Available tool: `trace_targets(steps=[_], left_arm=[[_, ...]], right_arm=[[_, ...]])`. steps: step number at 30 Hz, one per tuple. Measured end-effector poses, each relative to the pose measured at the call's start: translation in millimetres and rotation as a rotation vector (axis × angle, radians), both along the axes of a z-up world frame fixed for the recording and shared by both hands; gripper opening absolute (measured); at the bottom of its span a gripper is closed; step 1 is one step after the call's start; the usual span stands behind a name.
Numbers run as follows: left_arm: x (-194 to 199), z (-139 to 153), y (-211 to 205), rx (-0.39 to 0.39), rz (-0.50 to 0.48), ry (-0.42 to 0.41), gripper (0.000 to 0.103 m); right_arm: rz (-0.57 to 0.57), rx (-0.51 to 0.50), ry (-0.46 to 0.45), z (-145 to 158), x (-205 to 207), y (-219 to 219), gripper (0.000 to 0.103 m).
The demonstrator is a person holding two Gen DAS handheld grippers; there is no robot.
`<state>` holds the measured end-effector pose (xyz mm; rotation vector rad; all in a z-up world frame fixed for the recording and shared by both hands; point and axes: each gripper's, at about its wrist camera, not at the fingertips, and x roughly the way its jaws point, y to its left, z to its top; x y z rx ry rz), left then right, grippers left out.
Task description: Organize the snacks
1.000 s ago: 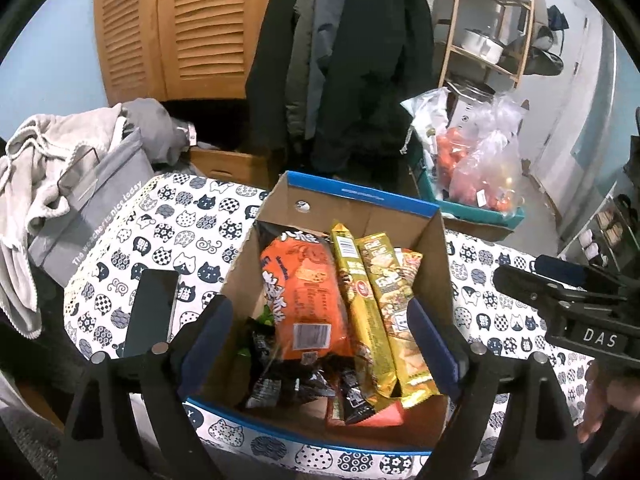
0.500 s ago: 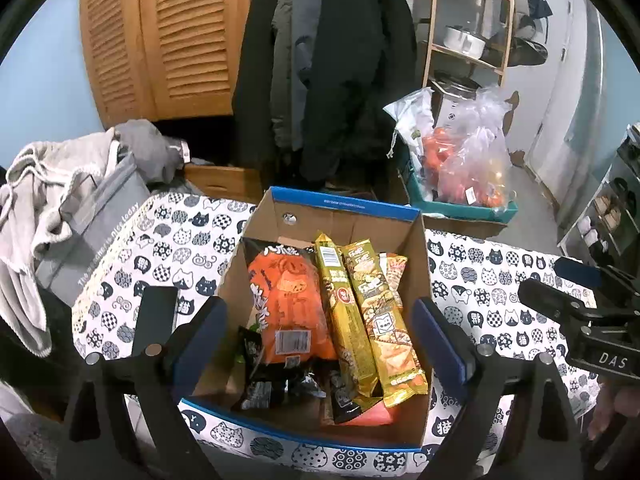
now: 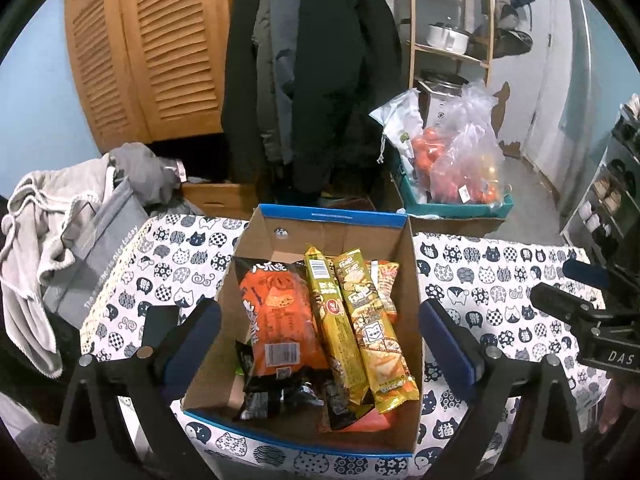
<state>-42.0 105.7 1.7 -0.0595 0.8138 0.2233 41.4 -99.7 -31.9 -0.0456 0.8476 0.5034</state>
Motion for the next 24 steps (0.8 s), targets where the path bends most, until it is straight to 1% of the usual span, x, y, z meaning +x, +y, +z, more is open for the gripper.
trace_targets(steps=[3,12,17,24], left_arm=[[0.5,-0.1,-4.2,0.017,-0.005,0.003,0.100],[2.6,-1.8,-3.9,0.019,0.006,0.010,0.100],[3.0,-5.2,-4.7,0.026,0.009,0.029,0.100],[3.6,-7.9,-2.1,0.004,0.021,0.053,0.100]], right_arm=[[-0.002,0.005,0.005,-1.3,-0.4,-2.2,0.082],[-0.001,0.006,0.006,-1.9,0.1,-4.4,0.082],[-0.003,0.006,0.007,-1.8,-0.1,-4.8,0.082],[0.002,0.002,0.009,-2.0,0.2,-5.9,0.082]])
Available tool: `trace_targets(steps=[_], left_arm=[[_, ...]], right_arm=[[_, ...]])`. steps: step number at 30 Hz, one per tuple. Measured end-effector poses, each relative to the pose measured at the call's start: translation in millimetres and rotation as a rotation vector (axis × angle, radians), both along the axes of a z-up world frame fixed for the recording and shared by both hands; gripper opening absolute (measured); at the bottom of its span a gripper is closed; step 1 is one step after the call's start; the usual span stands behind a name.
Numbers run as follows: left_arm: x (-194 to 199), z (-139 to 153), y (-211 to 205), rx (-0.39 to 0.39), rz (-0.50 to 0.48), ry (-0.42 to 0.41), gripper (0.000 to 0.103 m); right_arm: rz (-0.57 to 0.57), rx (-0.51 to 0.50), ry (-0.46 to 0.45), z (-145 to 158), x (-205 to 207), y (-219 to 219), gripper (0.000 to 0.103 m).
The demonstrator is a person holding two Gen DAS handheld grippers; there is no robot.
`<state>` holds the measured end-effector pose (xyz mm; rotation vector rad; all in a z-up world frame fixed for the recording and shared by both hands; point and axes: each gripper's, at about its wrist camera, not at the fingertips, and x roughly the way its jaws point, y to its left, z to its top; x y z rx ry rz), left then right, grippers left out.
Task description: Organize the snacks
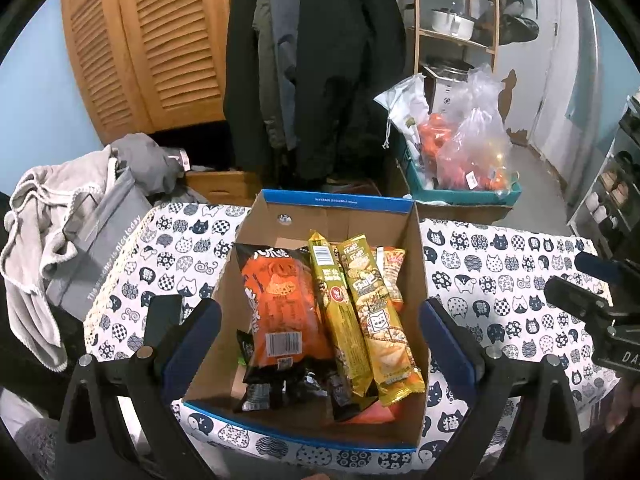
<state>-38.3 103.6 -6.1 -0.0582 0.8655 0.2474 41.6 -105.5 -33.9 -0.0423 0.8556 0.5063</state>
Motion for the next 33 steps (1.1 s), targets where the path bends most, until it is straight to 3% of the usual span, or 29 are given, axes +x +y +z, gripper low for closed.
trace_targets(steps=[33], left_arm=[[-0.5,-0.3,-3.1,-0.005,-0.001,-0.002,0.100]], right_arm=[[0.004,-0.004,0.001,-3.0,-1.9,-0.8,0.082]])
